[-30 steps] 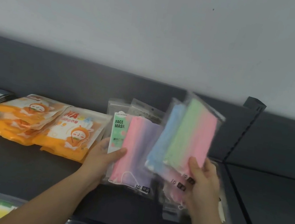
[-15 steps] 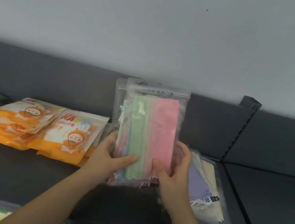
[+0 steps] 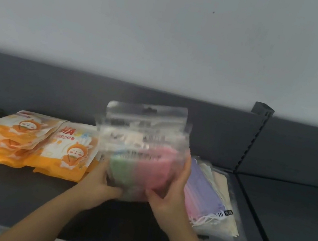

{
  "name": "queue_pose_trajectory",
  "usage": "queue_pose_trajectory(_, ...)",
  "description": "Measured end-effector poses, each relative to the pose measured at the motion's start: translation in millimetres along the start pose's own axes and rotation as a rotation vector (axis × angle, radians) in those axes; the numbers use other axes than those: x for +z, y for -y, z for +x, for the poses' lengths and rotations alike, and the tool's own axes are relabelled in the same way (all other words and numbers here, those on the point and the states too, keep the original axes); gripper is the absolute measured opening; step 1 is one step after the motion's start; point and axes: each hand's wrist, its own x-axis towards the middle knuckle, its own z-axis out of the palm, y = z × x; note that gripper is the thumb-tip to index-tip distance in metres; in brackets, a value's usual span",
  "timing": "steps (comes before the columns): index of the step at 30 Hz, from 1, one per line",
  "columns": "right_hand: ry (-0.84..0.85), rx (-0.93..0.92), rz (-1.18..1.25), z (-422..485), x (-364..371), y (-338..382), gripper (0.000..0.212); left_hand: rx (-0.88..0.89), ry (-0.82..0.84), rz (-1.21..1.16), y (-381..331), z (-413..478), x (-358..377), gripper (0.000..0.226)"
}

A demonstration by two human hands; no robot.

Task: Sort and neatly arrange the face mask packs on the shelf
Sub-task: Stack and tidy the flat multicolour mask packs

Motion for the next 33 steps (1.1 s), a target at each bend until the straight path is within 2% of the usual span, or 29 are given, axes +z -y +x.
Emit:
queue_pose_trajectory(2,0.022,0.096,-0.067,-1,2,1,0.103,0.014,0.02,0.015,6,1,4,0.057)
queue_pose_trajectory(3,0.033,0.124,-0.101,-1,2,-1,0.098,0.002,0.031,-0.002,11,1,5,0.065)
queue_pose_trajectory(5,0.068,0.153,-0.105,-1,1,-4,0.095,-0.03,-0.011,-0.014,17,4,6,0.11)
queue_pose_trajectory(6,0.078,0.171,-0.112,0,2,-4,0.091,-0.035,-0.033,0.006,20,6,6,0.12)
queue_pose_trajectory(7,0.08,0.185,-0.124,2,2,-3,0.085,-0.024,-0.051,0.031,19,8,7,0.12)
queue_pose_trajectory(13,0.067,0.206,-0.164,4,-2,-1,0.076,0.003,0.028,0.071,19,13,16,0.109)
queue_pose_trajectory(17,0.075,0.212,-0.136,6,-6,3,0.076,0.0,0.003,0.083,10,13,15,0.098)
queue_pose_trajectory(21,0.054,0.259,-0.137,9,-6,5,0.076,-0.144,-0.078,0.061,-3,15,21,0.086)
queue_pose_trajectory(26,0.119,0.357,-0.232,11,-5,-3,0.066,-0.424,-0.04,0.029,3,17,25,0.071)
queue_pose_trajectory(31,0.124,0.397,-0.303,11,-13,-3,0.057,-0.416,0.018,0.139,-1,21,30,0.054)
queue_pose_trajectory(33,0.12,0.422,-0.332,11,-19,-5,0.059,-0.395,0.034,0.224,-1,25,35,0.051)
